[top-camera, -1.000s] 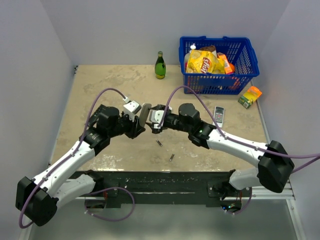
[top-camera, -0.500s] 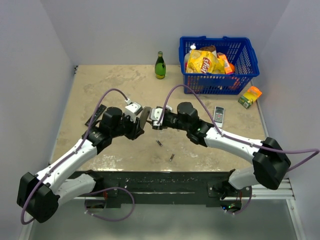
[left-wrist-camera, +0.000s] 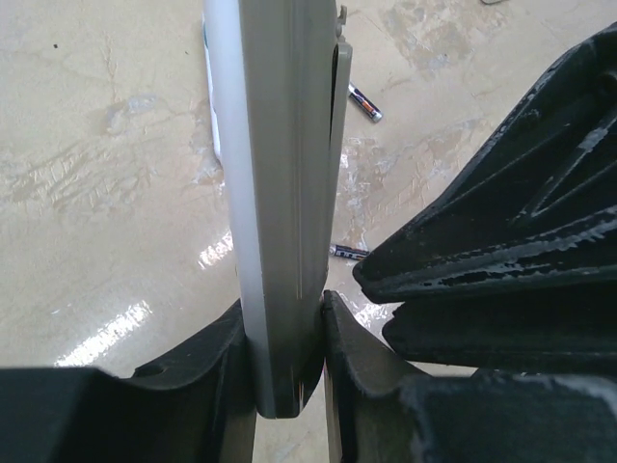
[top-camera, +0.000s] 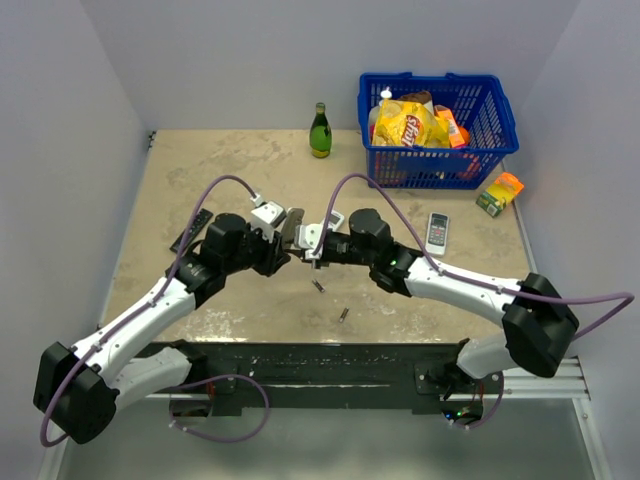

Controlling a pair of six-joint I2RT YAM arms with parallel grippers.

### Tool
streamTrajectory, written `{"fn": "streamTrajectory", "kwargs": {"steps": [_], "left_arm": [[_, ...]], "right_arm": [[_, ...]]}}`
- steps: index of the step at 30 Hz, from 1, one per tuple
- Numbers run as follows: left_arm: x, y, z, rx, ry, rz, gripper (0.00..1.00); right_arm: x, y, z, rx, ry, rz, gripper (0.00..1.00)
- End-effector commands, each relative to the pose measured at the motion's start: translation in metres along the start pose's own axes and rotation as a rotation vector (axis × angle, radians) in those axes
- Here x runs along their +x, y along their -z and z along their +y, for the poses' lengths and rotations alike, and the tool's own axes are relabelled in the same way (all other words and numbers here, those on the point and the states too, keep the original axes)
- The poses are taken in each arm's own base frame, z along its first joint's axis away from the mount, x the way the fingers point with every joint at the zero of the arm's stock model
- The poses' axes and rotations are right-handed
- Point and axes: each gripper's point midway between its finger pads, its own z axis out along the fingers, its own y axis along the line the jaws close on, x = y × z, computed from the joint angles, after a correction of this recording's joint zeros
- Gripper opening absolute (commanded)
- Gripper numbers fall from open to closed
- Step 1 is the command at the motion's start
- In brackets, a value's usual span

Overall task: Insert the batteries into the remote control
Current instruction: Remove the battery cover from the remote control.

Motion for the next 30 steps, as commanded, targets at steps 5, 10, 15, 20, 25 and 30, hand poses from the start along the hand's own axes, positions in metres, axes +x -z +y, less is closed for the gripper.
{"fn": "streamTrajectory", "kwargs": {"steps": [5,10,15,20,25,30], "left_arm": [[-0.037,0.003,0.004,-0.039,0.003,-0.114,0.00],[-0.037,0.003,0.008,-0.049,0.011,-0.109,0.00],[-0.038,0.003,0.000,-0.004,-0.001,-0.113,0.00],[-0.043,0.007,-0.008,0.039,-0.016,-0.144,0.00],[-0.046,0.010,-0.016,0.080,-0.029,-0.161,0.00],[-0.046,0.010,-0.017,0.086,-0.030,-0.159,0.00]], "right_arm": [[-0.020,0.014,-0.004,0.032,0.002,-0.039,0.33],[-0.047,0.039,-0.024,0.142,0.051,-0.056,0.45],[-0.035,0.047,-0.042,0.223,0.069,0.006,0.56],[-0.032,0.039,-0.046,0.218,0.073,0.014,0.64],[-0.029,0.034,-0.050,0.221,0.077,0.020,0.65],[-0.033,0.034,-0.058,0.259,0.079,0.013,0.68]]}}
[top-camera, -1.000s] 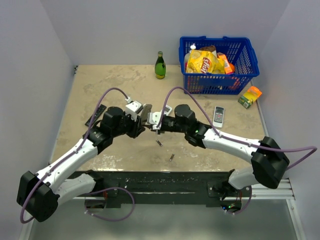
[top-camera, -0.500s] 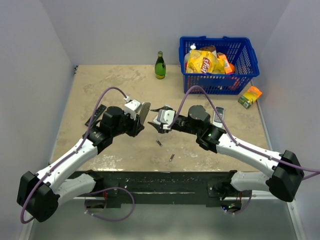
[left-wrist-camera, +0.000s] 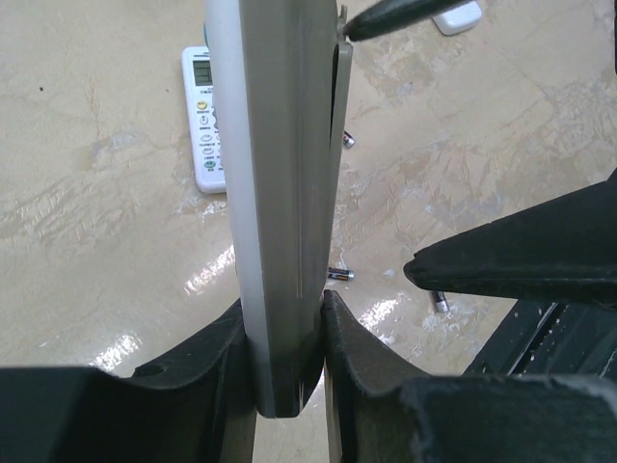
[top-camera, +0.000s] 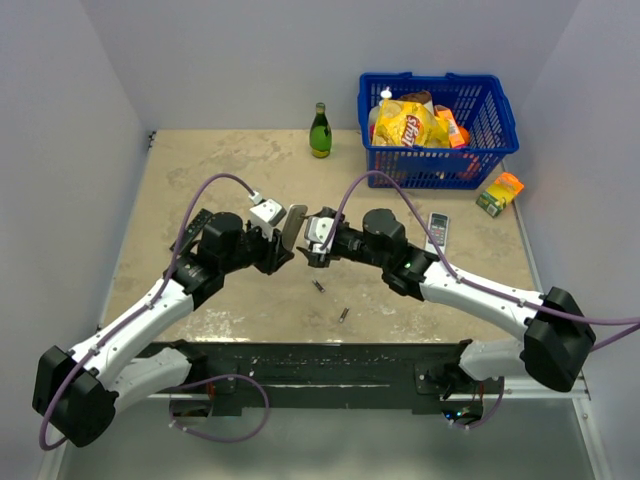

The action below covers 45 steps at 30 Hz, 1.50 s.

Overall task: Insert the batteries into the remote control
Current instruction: Remove the battery cover from the remote control.

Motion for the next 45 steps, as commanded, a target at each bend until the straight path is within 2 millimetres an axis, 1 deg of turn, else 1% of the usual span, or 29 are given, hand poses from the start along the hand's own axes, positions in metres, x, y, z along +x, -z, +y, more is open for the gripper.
{"fn": "streamTrajectory", "kwargs": {"steps": [1,7,10,16,23,32,35,40,42,43,45], "left_arm": [[-0.031,0.005,-0.008,0.037,-0.025,-0.098,0.00],[-0.029,0.004,-0.009,0.040,-0.023,-0.090,0.00],[-0.029,0.004,-0.008,0.040,-0.022,-0.089,0.00],[-0.028,0.004,-0.010,0.049,-0.022,-0.086,0.00],[-0.028,0.004,-0.010,0.051,-0.023,-0.086,0.00],[-0.029,0.005,-0.012,0.062,-0.028,-0.089,0.00],[-0.031,0.006,-0.011,0.050,-0.028,-0.096,0.00],[-0.031,0.006,-0.004,0.014,-0.020,-0.099,0.00],[-0.031,0.006,-0.001,-0.006,-0.011,-0.095,0.00],[-0.030,0.005,0.001,-0.014,-0.009,-0.092,0.00],[-0.029,0.005,0.002,-0.024,-0.006,-0.089,0.00]], "right_arm": [[-0.034,0.001,-0.030,0.097,0.040,-0.076,0.68],[-0.037,0.003,-0.035,0.124,0.040,-0.088,0.69],[-0.037,0.003,-0.034,0.121,0.039,-0.093,0.69],[-0.038,-0.001,-0.026,0.072,0.044,-0.105,0.65],[-0.039,-0.005,-0.020,0.032,0.053,-0.112,0.60],[-0.034,-0.007,-0.018,0.017,0.051,-0.088,0.59],[-0.032,-0.007,-0.017,0.010,0.050,-0.077,0.54],[-0.026,-0.005,-0.012,-0.006,0.041,-0.060,0.34],[-0.027,-0.004,-0.011,-0.009,0.040,-0.064,0.27],[-0.026,-0.004,-0.010,-0.012,0.038,-0.060,0.21],[-0.025,-0.002,-0.009,-0.018,0.036,-0.056,0.17]]}}
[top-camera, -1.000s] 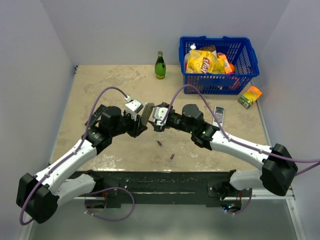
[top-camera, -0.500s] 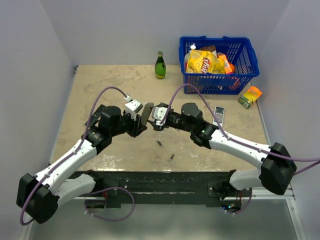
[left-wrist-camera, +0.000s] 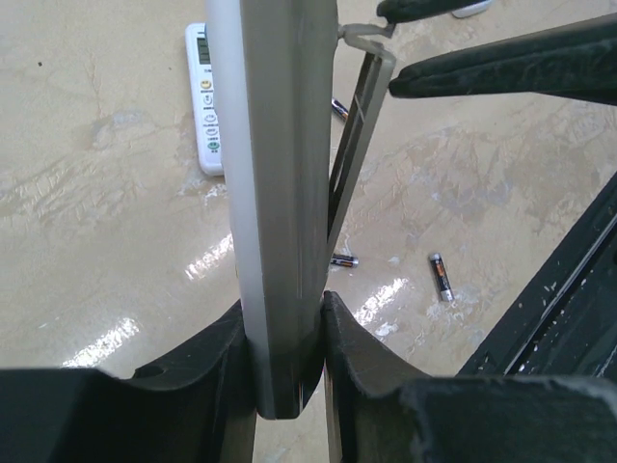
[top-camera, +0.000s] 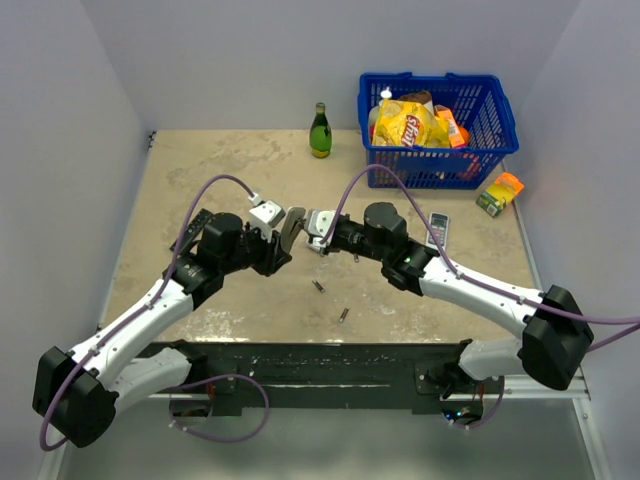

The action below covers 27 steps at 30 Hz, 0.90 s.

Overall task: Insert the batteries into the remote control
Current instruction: Remove the battery cover from the remote control.

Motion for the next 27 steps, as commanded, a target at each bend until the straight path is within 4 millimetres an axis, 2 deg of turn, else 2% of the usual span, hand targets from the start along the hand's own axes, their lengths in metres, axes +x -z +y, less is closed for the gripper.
{"fn": "streamTrajectory", "kwargs": {"steps": [1,4,9,17,27], "left_arm": [[-0.036,0.004,0.001,-0.023,-0.017,-0.117,0.00],[-0.035,0.004,0.003,-0.031,-0.013,-0.114,0.00],[-0.032,0.001,0.001,-0.017,-0.016,-0.093,0.00],[-0.026,-0.004,-0.002,0.011,-0.018,-0.064,0.00],[-0.016,-0.010,0.009,-0.043,0.011,-0.017,0.00]], "right_arm": [[-0.013,0.002,0.008,-0.050,-0.003,-0.027,0.15],[-0.013,0.003,0.007,-0.046,-0.002,-0.025,0.12],[-0.007,0.002,0.004,-0.028,0.001,-0.003,0.00],[0.000,0.002,-0.010,-0.007,-0.012,0.013,0.00],[0.011,0.007,-0.028,0.030,-0.026,0.042,0.00]]}}
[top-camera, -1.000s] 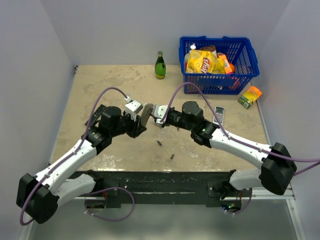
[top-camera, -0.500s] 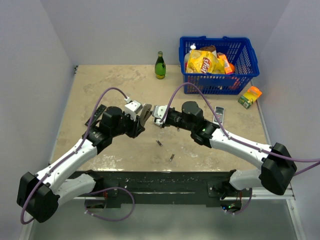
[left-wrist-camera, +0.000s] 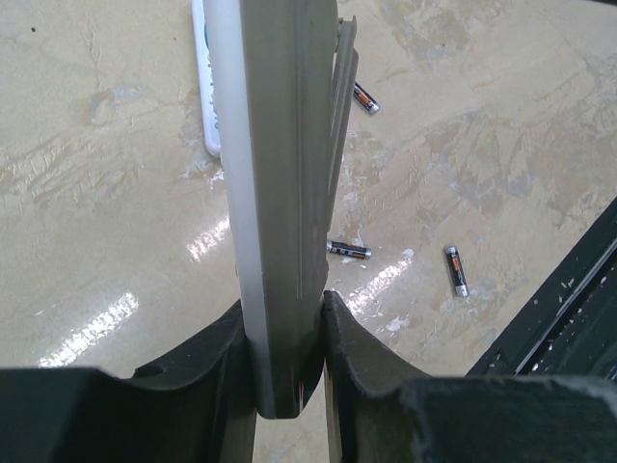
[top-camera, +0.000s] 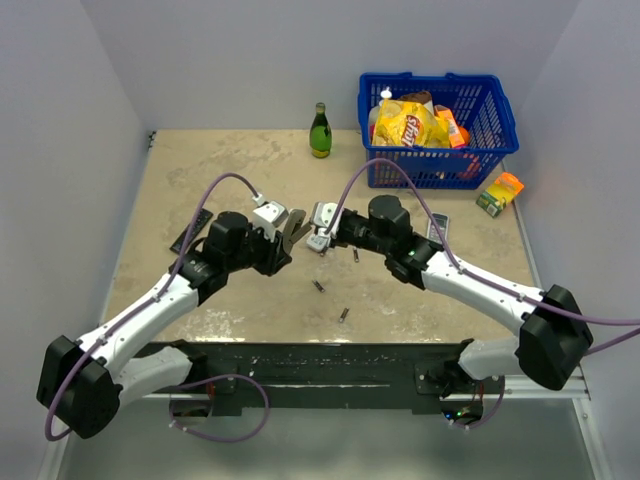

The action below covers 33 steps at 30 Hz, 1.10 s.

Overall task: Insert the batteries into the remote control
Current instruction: Remove the battery cover from the remote control.

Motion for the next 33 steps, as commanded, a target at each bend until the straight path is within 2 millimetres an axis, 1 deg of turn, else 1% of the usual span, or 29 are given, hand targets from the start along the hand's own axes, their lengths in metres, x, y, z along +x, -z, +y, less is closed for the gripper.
{"fn": "streamTrajectory", "kwargs": {"steps": [1,3,6,7,8,9,10,11,12,13,14,15,16,17,18,20,21,23,24,27,33], "left_arm": [[-0.027,0.000,0.001,-0.019,-0.001,-0.059,0.00],[-0.025,-0.002,0.004,-0.030,0.004,-0.045,0.00],[-0.022,-0.004,0.005,-0.031,0.012,-0.030,0.00],[-0.023,-0.003,0.003,-0.024,0.011,-0.035,0.00],[-0.023,-0.003,0.003,-0.024,0.014,-0.034,0.00],[-0.024,-0.003,0.002,-0.019,0.013,-0.038,0.00],[-0.024,-0.003,0.002,-0.019,0.015,-0.039,0.00],[-0.024,-0.003,0.002,-0.020,0.015,-0.040,0.00],[-0.024,-0.002,0.000,-0.007,0.016,-0.040,0.00],[-0.026,-0.002,-0.002,0.002,0.016,-0.048,0.00],[-0.026,-0.002,-0.004,0.014,0.018,-0.052,0.00],[-0.027,-0.001,-0.008,0.042,0.018,-0.055,0.00],[-0.030,-0.001,-0.011,0.058,0.015,-0.067,0.00],[-0.029,-0.001,-0.013,0.073,0.012,-0.065,0.00],[-0.031,0.001,-0.017,0.096,0.005,-0.076,0.00],[-0.032,0.003,-0.024,0.132,-0.006,-0.084,0.00],[-0.035,0.005,-0.026,0.146,-0.014,-0.099,0.00],[-0.037,0.007,-0.030,0.165,-0.022,-0.111,0.00],[-0.040,0.009,-0.034,0.188,-0.030,-0.122,0.00],[-0.040,0.010,-0.039,0.216,-0.037,-0.129,0.00],[-0.039,0.009,-0.043,0.240,-0.040,-0.123,0.00]], "right_arm": [[-0.013,0.000,-0.014,0.020,-0.003,-0.028,0.00],[-0.008,0.003,-0.016,0.027,-0.017,-0.012,0.00],[-0.002,0.007,-0.018,0.045,-0.086,-0.002,0.01],[-0.002,0.008,-0.017,0.054,-0.156,-0.010,0.05],[0.003,0.010,-0.024,0.075,-0.202,-0.010,0.11],[0.002,0.011,-0.024,0.072,-0.248,-0.024,0.24],[0.001,0.012,-0.025,0.079,-0.331,-0.041,0.34],[0.005,0.014,-0.030,0.083,-0.369,-0.048,0.47],[0.003,0.015,-0.028,0.063,-0.395,-0.065,0.61],[-0.002,0.014,-0.017,-0.016,-0.421,-0.104,0.66],[0.002,0.016,-0.019,-0.033,-0.432,-0.113,0.69],[0.004,0.017,-0.016,-0.063,-0.445,-0.123,0.71],[0.000,0.018,-0.006,-0.149,-0.450,-0.154,0.72],[0.005,0.020,-0.010,-0.162,-0.458,-0.154,0.72],[0.004,0.021,-0.009,-0.195,-0.459,-0.164,0.72],[0.011,0.024,0.000,-0.284,-0.475,-0.159,0.73],[0.007,0.024,-0.003,-0.301,-0.463,-0.166,0.74],[0.016,0.022,0.007,-0.364,-0.473,-0.134,0.74],[0.015,0.021,0.005,-0.373,-0.470,-0.132,0.74],[0.018,0.020,0.010,-0.404,-0.472,-0.126,0.74],[0.009,0.020,0.014,-0.470,-0.474,-0.159,0.72]]}}
